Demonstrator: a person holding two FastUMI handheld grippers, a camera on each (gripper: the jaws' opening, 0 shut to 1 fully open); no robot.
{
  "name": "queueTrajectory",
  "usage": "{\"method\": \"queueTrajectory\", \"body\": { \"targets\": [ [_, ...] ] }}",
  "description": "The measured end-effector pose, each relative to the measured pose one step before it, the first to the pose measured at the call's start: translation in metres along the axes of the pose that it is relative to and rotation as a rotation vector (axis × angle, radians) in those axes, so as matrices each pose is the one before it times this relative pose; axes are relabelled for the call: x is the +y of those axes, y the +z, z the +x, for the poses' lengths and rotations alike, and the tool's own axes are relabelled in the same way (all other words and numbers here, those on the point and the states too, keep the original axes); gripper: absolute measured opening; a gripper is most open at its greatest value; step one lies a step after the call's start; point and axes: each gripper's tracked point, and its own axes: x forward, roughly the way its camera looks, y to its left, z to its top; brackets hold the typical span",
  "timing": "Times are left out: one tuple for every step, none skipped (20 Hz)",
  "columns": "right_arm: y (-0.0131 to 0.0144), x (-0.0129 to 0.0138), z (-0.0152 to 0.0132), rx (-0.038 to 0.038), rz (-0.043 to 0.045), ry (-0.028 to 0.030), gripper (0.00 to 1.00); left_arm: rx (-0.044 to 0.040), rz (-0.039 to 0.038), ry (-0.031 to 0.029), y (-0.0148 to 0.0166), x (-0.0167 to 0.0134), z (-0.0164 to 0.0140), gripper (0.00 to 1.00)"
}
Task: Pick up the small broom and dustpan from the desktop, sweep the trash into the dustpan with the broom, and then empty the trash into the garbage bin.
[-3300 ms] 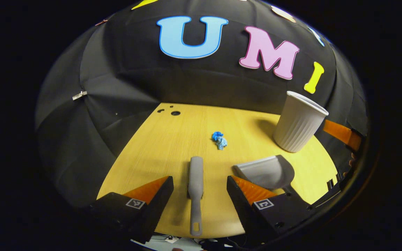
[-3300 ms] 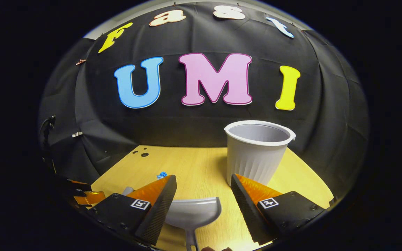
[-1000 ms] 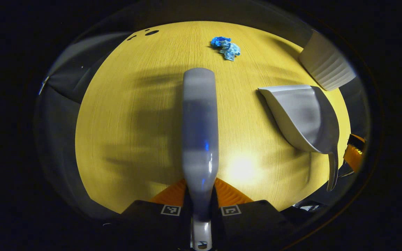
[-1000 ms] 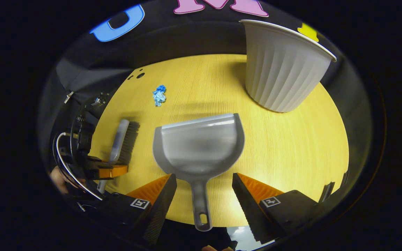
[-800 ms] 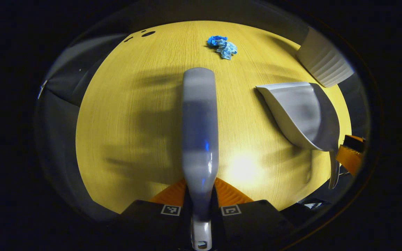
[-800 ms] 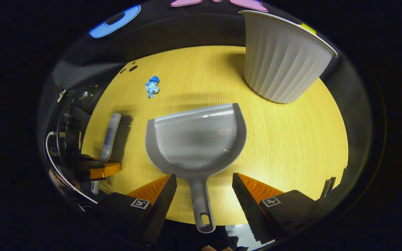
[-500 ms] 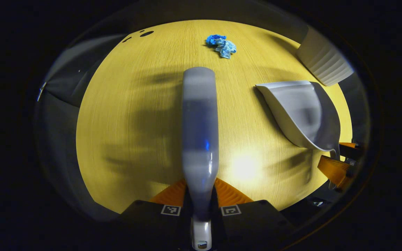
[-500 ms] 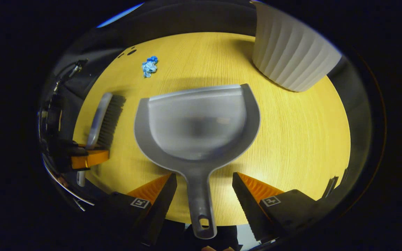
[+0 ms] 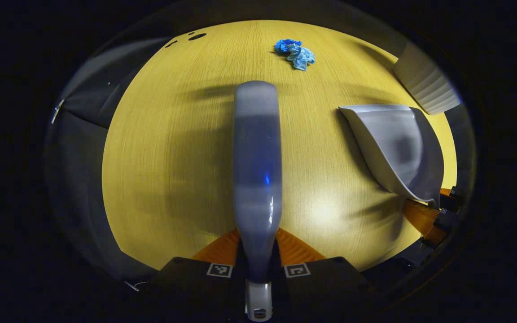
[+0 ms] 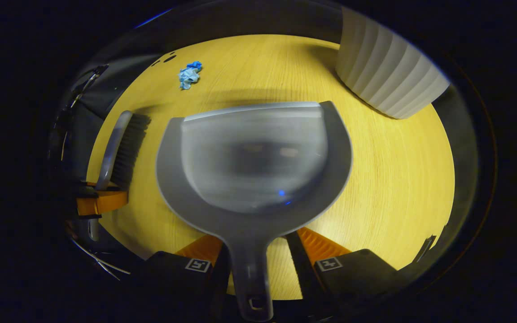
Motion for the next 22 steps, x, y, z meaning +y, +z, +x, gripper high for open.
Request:
{"method": "queueTrajectory", "body": {
  "targets": [
    [0.00150,-0.00410,0.00199,0.00759,0.00886,-0.01537,0.53,-0.00699,0.01148,0.01897,0.00483,0.00480,0.00049,0.27],
    [0.00030,0.00037,-0.00058,0.00961,0.01252,0.00335,0.58,-0.01099,0.01025,0.01728,0.00545,0.00468,0.00240,0.28],
    [-0.00055,-0.00028,0.00000,0.00902,0.00484,0.00276,0.53,-0.00689,0.00984,0.01124,0.00472,0.00407,0.00035,0.27],
    [-0.00073,-0.00054,0.00027,0.01281,-0.00228,-0.00052,0.49,-0.00825,0.01100,0.00355,0.00368,0.00366,-0.00032,0.27],
    [-0.00058,0.00080,-0.00015,0.00846,-0.00393,0.00294,0.42,-0.01150,0.01118,0.00095,0.00713,0.00305,-0.00020,0.28],
    [0.00013,-0.00001,0.00073,0.00819,0.00204,0.00315,0.35,-0.01382,0.00909,0.00226,0.00595,0.00360,0.00167,0.28],
    [-0.00074,0.00047,-0.00130,0.00873,-0.00273,0.00906,0.42,-0.01671,0.00481,0.00342,0.00797,0.00375,0.00026,0.27],
    [0.00048,-0.00144,0.00343,0.00165,0.00053,0.00499,0.42,-0.01309,-0.00532,-0.00041,0.00574,0.00285,0.00017,0.27],
    [0.00018,0.00135,-0.00283,0.00790,0.00496,0.00373,0.40,-0.00885,-0.01124,-0.00850,0.00679,0.00143,0.00029,0.27],
    [-0.00267,-0.00146,0.00056,0.01295,0.00604,0.00448,0.39,-0.00125,-0.01275,-0.01539,0.00453,0.00093,0.00102,0.27],
    [-0.00019,-0.00014,-0.00086,0.00622,0.00030,0.00668,0.36,-0.00464,-0.00991,-0.01459,0.00706,0.00162,0.00045,0.27],
    [-0.00091,-0.00024,-0.00033,0.01033,-0.00384,0.00534,0.35,-0.00921,-0.00231,-0.00822,0.00824,0.00314,0.00162,0.27],
    [-0.00316,-0.00194,-0.00018,0.01239,-0.00168,0.00154,0.35,-0.00780,0.01063,0.00289,0.01057,0.00544,0.00251,0.28],
    [-0.00232,-0.00168,-0.00135,0.00714,0.00083,0.00056,0.35,-0.01106,0.01405,0.00886,0.00928,0.00706,0.00214,0.27],
    [-0.00093,-0.00218,-0.00176,-0.00139,-0.00314,-0.00286,0.35,-0.01191,0.01855,0.01107,0.01200,0.00641,0.00285,0.27],
    [-0.00044,-0.00211,-0.00338,-0.00449,-0.00779,-0.00275,0.35,-0.00734,0.01555,0.00461,0.00932,0.00612,0.00298,0.28],
    [0.00041,-0.00113,-0.00348,-0.00818,-0.00646,-0.00078,0.35,-0.00437,0.01050,0.00070,0.00991,0.00461,0.00150,0.27],
    [0.00004,-0.00089,-0.00313,-0.00826,-0.01150,-0.00176,0.35,-0.00562,0.01173,-0.00008,0.00970,0.00426,0.00296,0.27],
    [0.00113,-0.00122,-0.00217,-0.00433,-0.01693,-0.00302,0.35,0.00136,0.02134,0.00509,0.00949,0.00479,0.00425,0.27],
    [-0.00019,-0.00151,-0.00186,-0.00506,-0.01650,-0.00320,0.35,-0.00059,0.02979,0.01179,0.00841,0.00519,0.00435,0.27],
    [0.00009,-0.00121,-0.00245,-0.00409,-0.01353,-0.00322,0.35,-0.00060,0.03770,0.01496,0.01054,0.00496,0.00452,0.27],
    [-0.00078,-0.00116,-0.00138,-0.00393,-0.01255,-0.00373,0.35,-0.00469,0.03946,0.01459,0.00998,0.00452,0.00448,0.27]
  ]
}}
